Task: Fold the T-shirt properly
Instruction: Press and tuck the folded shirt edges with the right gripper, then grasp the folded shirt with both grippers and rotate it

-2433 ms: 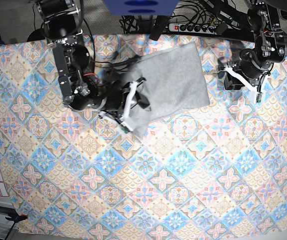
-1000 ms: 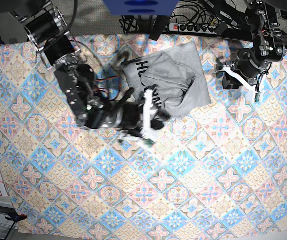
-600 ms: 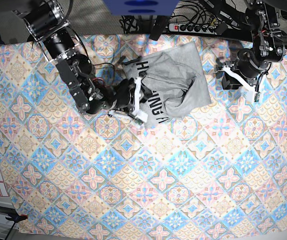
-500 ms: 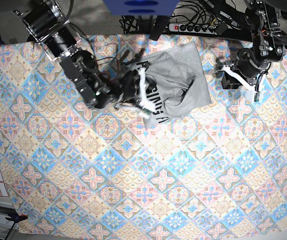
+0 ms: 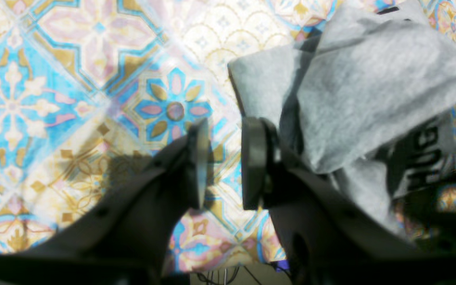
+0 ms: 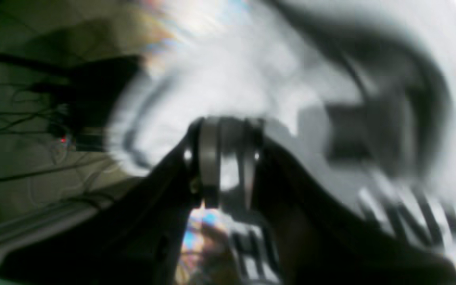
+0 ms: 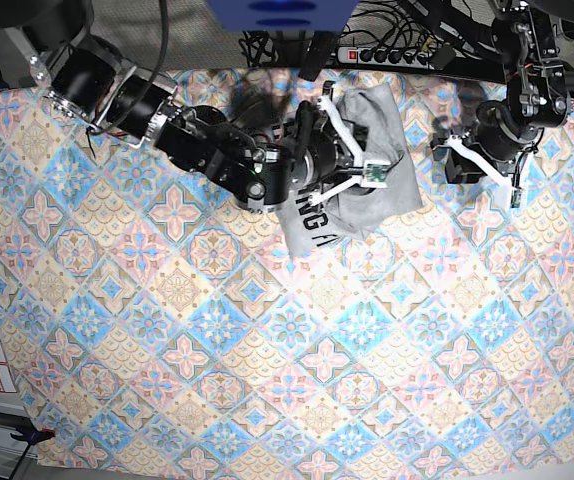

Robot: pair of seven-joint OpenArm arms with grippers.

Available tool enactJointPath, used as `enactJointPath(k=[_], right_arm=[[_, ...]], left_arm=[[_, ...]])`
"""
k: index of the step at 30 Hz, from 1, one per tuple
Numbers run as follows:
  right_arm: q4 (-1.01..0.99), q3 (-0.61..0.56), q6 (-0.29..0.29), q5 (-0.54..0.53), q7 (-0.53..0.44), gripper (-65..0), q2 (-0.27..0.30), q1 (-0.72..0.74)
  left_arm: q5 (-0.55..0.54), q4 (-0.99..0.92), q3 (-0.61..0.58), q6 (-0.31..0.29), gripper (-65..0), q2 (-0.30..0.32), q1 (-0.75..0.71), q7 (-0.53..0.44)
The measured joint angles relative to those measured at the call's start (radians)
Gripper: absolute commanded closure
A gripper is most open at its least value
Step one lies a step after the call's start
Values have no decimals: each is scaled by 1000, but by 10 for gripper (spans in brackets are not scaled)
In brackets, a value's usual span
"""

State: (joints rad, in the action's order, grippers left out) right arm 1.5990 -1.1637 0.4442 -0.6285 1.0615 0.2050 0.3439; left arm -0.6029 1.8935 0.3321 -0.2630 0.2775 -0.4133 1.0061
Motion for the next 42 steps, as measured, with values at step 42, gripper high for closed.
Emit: enactJointPath(k=[42], right_arm=[[-198, 485, -10, 24, -212, -93, -34, 5]], left_arm=[[6, 123, -316, -4, -79, 73, -47, 8]])
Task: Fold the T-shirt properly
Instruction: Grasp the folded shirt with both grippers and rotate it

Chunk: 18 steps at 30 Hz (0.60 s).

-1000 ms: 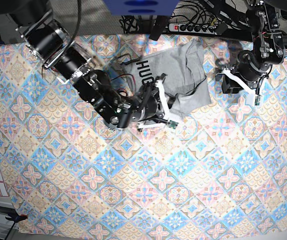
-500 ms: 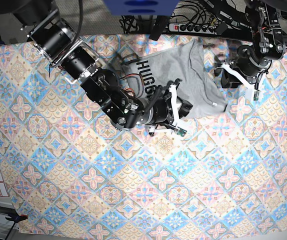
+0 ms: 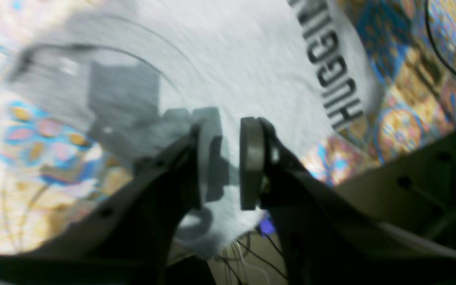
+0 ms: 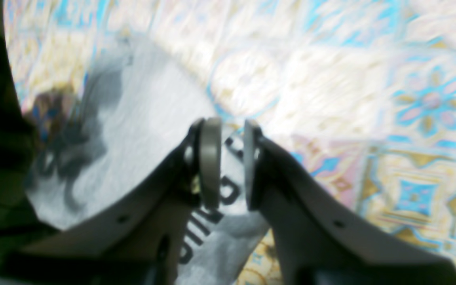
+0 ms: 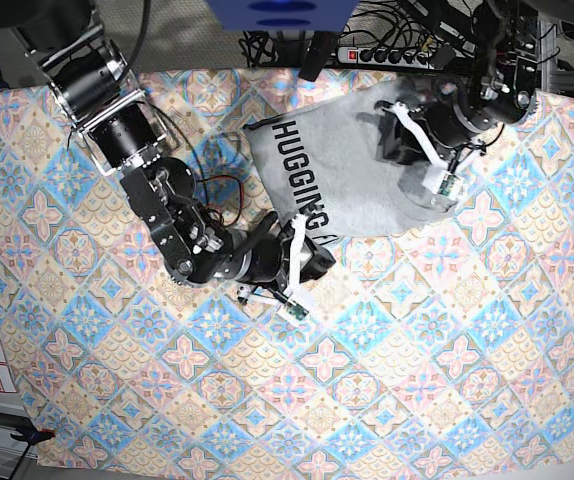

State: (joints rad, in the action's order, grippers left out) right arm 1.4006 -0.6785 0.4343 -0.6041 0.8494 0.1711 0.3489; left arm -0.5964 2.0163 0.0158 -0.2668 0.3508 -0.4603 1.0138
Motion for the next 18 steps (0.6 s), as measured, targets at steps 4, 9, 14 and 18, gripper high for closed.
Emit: enactJointPath(k=[4, 9, 14, 18], right_arm=[[-33, 14, 3, -8, -4, -82, -2, 3], [-197, 15, 1, -1, 1, -29, -17, 2], [-333, 13, 3, -7, -5, -29, -78, 24], [-392, 18, -2, 33, -26, -29, -106, 63]], left_arm=[[0, -2, -61, -3, -21, -2, 8, 0], [11, -23, -86, 5, 0, -1, 21, -8], [34, -84, -105, 4, 0, -6, 40, -8], [111, -138, -161, 7, 0, -22, 69, -3]])
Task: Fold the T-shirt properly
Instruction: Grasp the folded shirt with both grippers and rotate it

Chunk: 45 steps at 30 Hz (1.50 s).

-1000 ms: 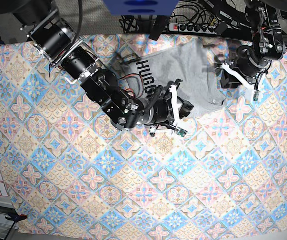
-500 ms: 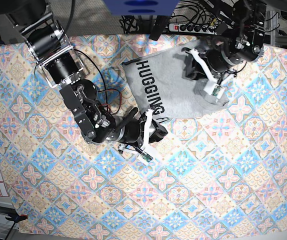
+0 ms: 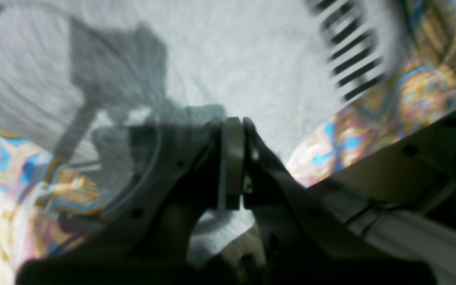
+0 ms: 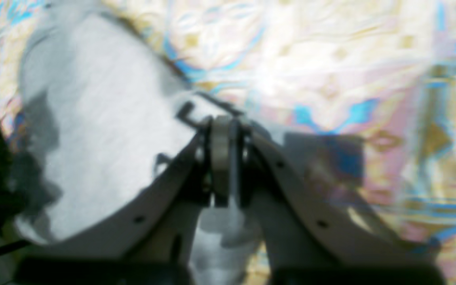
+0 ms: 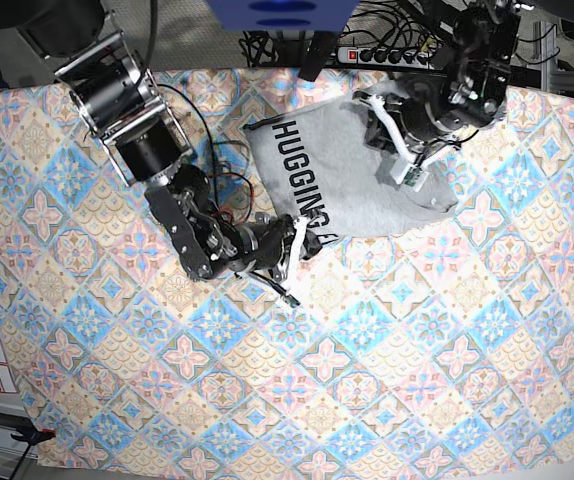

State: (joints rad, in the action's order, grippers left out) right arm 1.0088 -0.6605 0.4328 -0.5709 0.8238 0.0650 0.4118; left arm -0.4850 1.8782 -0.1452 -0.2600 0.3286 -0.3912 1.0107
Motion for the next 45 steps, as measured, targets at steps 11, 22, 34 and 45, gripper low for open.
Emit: enactJointPath(k=[11, 22, 34, 45], right_arm=[[-129, 2, 12, 373, -21, -29, -128, 10], [-37, 10, 18, 354, 30, -28, 45, -21], [316, 11, 8, 370, 153, -27, 227, -225], [601, 171, 8, 391, 291, -27, 284, -423]], left_arm=[[156, -25, -86, -3, 0, -13, 27, -10], [292, -160, -85, -7, 0, -13, 111, -13], [426, -256, -88, -7, 0, -13, 311, -9], [520, -338, -82, -6, 0, -109, 430, -130]])
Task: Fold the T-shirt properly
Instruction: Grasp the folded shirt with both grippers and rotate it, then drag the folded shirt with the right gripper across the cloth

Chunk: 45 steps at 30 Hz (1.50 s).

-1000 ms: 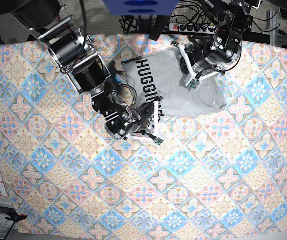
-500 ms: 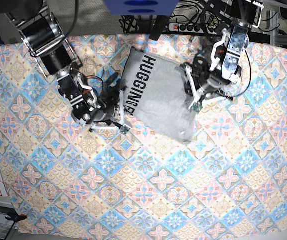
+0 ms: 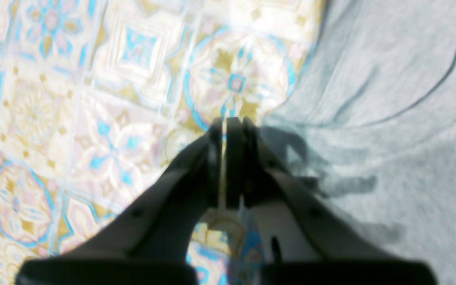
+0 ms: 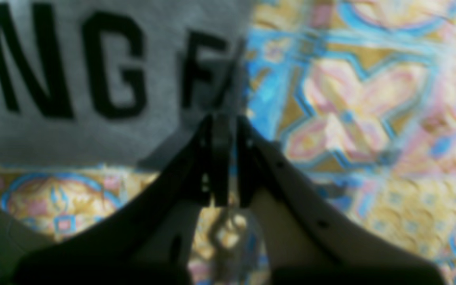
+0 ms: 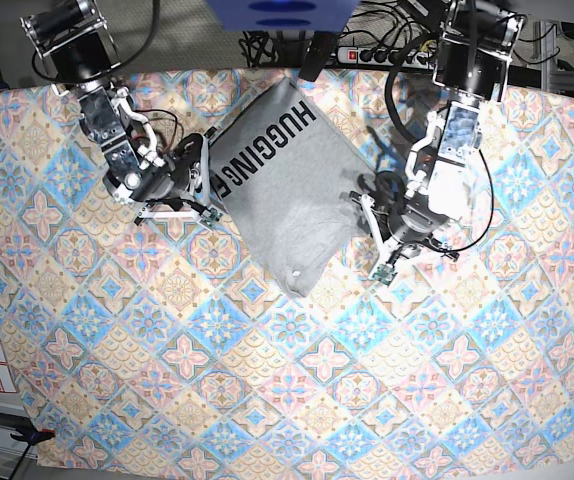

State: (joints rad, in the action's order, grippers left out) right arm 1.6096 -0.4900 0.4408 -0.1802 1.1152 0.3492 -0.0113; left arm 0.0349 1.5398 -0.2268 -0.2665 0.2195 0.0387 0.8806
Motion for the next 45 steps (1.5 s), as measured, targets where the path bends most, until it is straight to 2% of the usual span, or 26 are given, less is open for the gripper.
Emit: enactJointPath(k=[4, 8, 10, 12, 16, 20, 25, 27, 30, 34, 40, 45], right_arm=[[106, 6, 1, -6, 5, -27, 0, -47], [222, 19, 2, -8, 3, -27, -1, -74], [255, 19, 0, -2, -2, -27, -3, -82], [248, 5, 0, -58, 14, -27, -24, -87], [225, -33, 8, -170, 11, -27, -104, -74], [129, -82, -1, -166, 3, -27, -170, 11], [-2, -172, 0, -167, 10, -27, -280, 64], [-44, -225, 3, -165, 0, -27, -306, 91], [-90, -270, 3, -138, 5, -27, -316, 126], [-215, -305, -2, -130, -5, -27, -351, 177], [-452, -412, 1, -140, -159, -27, -374, 265], [-556, -414, 18, -170, -270, -27, -370, 285]], left_arm=[[117, -22, 2, -1, 0, -57, -9, -87], [168, 80, 32, -3, 0, -70, -60, -88], [169, 177, 106, -2, 0, -70, -127, -87], [172, 253, 197, 2, 0, -69, -198, -84], [170, 350, 352, 0, 0, -97, -313, -84], [175, 395, 496, 0, 0, -148, -394, -83], [171, 404, 617, -2, 0, -228, -407, -88], [172, 403, 659, 0, 0, -266, -407, -85], [159, 403, 669, 0, 0, -283, -409, -85], [61, 403, 674, -1, 0, -289, -409, -82], [20, 403, 679, 0, 0, -289, -412, -81], [16, 403, 680, 0, 0, -289, -413, -80]])
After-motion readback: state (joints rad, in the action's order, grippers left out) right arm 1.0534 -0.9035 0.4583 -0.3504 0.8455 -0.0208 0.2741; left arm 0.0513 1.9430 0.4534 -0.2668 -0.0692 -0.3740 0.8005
